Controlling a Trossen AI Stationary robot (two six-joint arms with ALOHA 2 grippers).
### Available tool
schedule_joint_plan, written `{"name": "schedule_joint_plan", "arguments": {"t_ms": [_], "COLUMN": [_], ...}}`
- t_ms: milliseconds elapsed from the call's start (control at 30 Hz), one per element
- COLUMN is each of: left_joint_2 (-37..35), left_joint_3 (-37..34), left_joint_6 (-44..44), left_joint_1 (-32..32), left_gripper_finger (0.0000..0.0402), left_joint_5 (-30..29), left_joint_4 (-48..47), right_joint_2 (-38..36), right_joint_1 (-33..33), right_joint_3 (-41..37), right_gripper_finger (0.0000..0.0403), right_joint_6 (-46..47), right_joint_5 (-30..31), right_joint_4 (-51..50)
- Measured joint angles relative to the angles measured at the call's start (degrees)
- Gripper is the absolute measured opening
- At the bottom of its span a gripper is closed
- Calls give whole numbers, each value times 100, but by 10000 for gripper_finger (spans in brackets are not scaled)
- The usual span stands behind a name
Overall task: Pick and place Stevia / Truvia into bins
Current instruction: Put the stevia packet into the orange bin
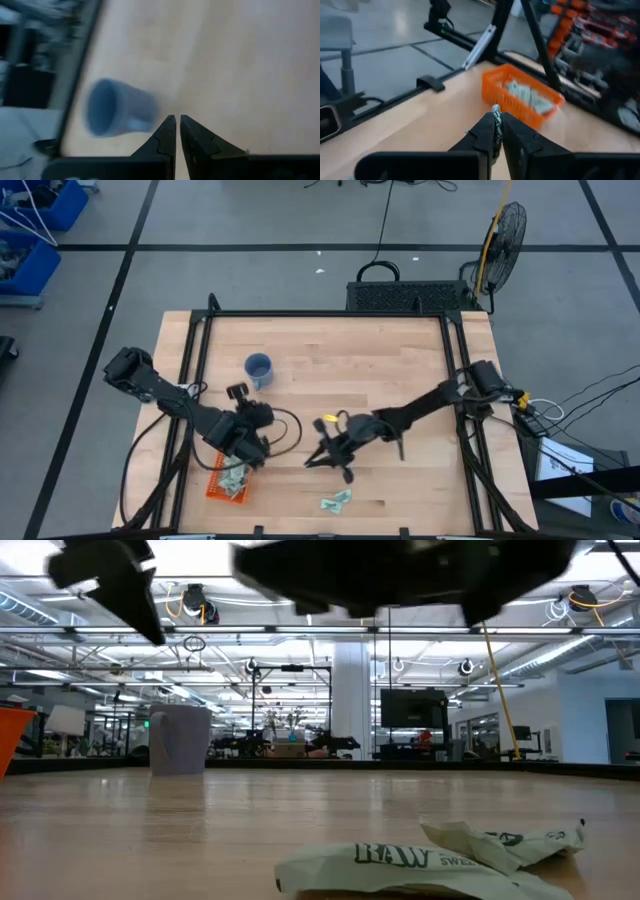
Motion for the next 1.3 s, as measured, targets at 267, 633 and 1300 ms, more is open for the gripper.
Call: {"name": "schedule_joint_plan", "arguments": {"t_ms": [267,633,1300], "left_joint_2": [-657,-1456,-1431], "left_joint_3": [0,0,2], "left_joint_6": [-1169,-1456,-1266], "left_joint_1": [415,799,795], "left_gripper_finger": [33,33,33], "left_joint_5": [-1282,-2173,-1611], "left_joint_4": [-795,-799,-758], "right_joint_2": [1432,3522,3940], "right_joint_1": [-263,-419,-528], "right_joint_3": [1956,4677,5091], "right_gripper_finger": [31,31,156], "right_joint_6": [-423,-365,-135], "right_joint_5": [-310,-297,304], "right_joint_4": [-12,-11,-202]}}
